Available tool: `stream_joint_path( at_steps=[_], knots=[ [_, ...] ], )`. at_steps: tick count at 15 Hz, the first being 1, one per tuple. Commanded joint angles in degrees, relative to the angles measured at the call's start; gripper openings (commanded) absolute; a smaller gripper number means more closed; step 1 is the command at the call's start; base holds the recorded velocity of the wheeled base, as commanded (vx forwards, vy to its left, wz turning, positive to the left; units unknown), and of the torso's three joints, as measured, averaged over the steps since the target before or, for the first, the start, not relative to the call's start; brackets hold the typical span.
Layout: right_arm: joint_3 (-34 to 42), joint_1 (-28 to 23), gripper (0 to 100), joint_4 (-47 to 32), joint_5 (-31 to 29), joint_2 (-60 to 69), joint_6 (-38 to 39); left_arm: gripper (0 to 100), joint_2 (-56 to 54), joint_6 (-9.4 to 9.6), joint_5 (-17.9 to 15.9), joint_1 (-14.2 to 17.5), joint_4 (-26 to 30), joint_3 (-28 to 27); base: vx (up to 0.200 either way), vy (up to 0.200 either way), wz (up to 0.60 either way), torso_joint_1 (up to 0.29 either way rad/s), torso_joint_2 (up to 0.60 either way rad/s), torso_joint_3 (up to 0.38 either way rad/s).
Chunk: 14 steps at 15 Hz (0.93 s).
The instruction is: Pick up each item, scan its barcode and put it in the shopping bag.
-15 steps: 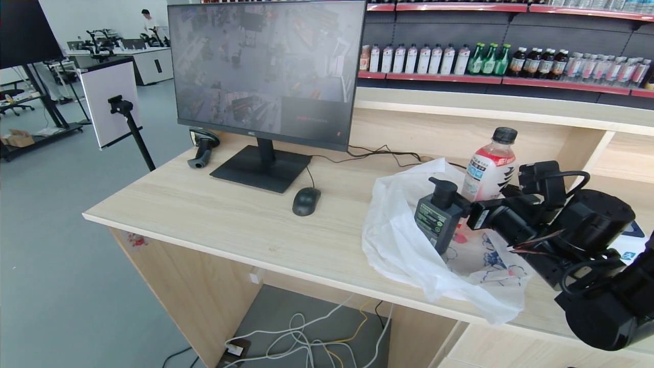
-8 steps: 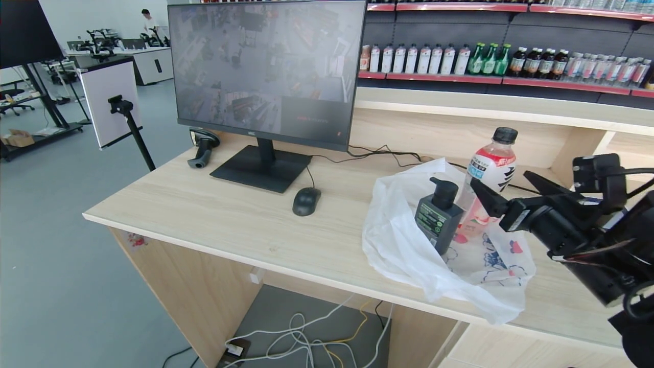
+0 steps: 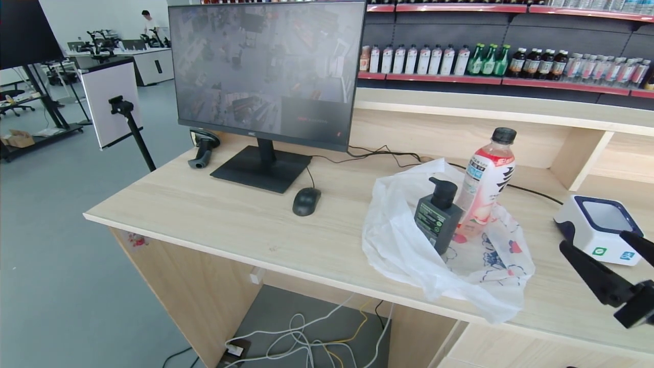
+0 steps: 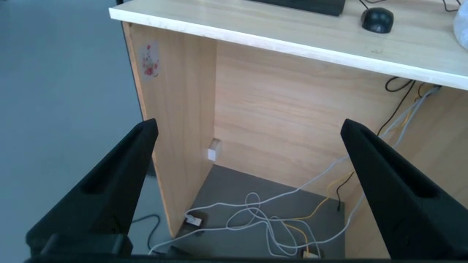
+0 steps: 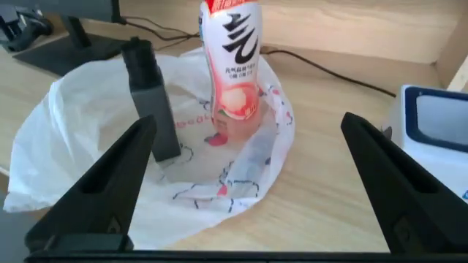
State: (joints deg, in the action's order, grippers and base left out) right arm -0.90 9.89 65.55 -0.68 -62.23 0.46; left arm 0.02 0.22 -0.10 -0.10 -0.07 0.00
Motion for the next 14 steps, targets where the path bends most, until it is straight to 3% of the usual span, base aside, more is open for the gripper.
stream_joint_path(
  at_steps=[1,4,6,9,12,13,14],
  knots=[
    [0.73,1.45,100,-24.68,0.07,24.44,0.68,100,-0.02,0.04,0.01,0.01,-0.01,0.00,0.000,0.000,0.00,0.000,0.00,0.000],
    [0.55,2.59,100,-52.45,0.16,47.20,-1.52,100,-0.02,0.04,0.01,0.01,0.07,0.00,0.000,0.000,0.00,0.000,0.00,0.000],
    [0.20,2.59,100,-64.23,0.24,57.40,-1.96,100,-0.02,-0.13,0.01,0.01,0.07,0.00,0.000,0.000,0.00,0.000,0.00,0.000],
    [0.20,2.68,100,-64.05,0.59,56.34,-2.48,100,-0.02,-0.04,0.01,0.01,0.07,0.00,0.000,0.000,0.00,0.000,0.00,0.000],
    [0.11,2.77,100,-64.32,17.47,56.87,-5.12,100,-0.02,-0.04,0.01,0.01,0.07,0.00,0.000,0.000,0.00,0.000,0.00,0.000],
    [-0.06,2.15,100,-64.41,16.85,55.82,-1.61,100,-0.02,-0.04,0.01,0.01,0.07,0.00,0.000,0.000,0.00,0.000,0.00,0.000],
    [0.02,-1.62,100,-64.05,13.43,54.06,2.00,100,-0.02,-0.04,0.01,0.01,0.07,0.00,0.000,0.000,0.00,0.000,0.00,0.000]
  ],
)
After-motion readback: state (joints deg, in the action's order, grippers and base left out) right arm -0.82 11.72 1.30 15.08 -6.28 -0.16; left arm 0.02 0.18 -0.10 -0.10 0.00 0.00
